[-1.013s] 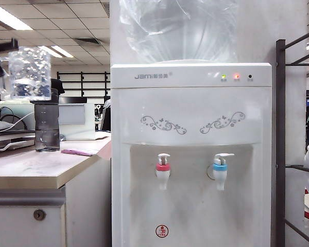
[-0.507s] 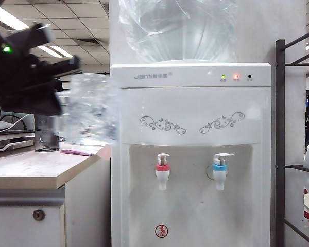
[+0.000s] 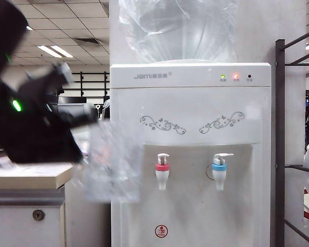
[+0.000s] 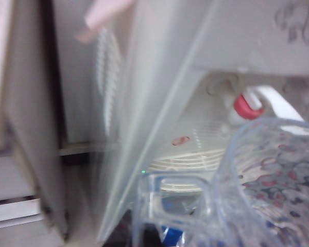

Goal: Pick up the plastic mug from the left desk, go to the hot water outlet of the water dispenser, press the vertical switch to get some water, then put the mug back on the desk.

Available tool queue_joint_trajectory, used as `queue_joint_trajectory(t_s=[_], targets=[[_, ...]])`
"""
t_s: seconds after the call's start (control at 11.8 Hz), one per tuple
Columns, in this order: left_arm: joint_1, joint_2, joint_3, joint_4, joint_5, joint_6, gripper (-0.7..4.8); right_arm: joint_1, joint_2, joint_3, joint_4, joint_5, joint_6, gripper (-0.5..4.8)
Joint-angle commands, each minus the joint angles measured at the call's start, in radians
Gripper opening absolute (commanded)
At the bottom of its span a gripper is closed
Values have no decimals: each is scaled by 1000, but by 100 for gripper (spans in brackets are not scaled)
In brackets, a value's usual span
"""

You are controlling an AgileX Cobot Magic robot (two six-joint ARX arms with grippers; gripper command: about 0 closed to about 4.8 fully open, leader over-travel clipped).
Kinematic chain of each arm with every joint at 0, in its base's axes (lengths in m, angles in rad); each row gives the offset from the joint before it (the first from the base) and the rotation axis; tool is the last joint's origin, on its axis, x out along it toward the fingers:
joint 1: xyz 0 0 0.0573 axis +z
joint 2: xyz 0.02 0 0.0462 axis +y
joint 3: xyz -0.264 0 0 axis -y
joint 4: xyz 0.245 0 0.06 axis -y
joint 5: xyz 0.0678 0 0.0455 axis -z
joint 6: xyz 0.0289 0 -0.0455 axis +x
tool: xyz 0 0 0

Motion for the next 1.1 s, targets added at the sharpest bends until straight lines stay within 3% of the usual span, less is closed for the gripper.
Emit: queue_joint_trajectory(t_s=[0.08,0.42,0.51,0.68,0.84,1.1], targets=[[-1,212,7,297,48,-6,-7,1,93,3,85,-6,4,-6],[-10,478,25,492,73,-61,-6,1,253,3,250,-53,4,-6],[-15,534,94,513,67,-65,-6,1,327,3,295,-85,4,-6],[-26,563,172,448,68,-33,-6,2,371,3,320,-120,4,-6],[-32,584,256,254,82,-33,-6,2,396,3,359,-126,4,-6],[-37,612,269,227,79,-29,-6,1,402,3,381,-126,4,-6]])
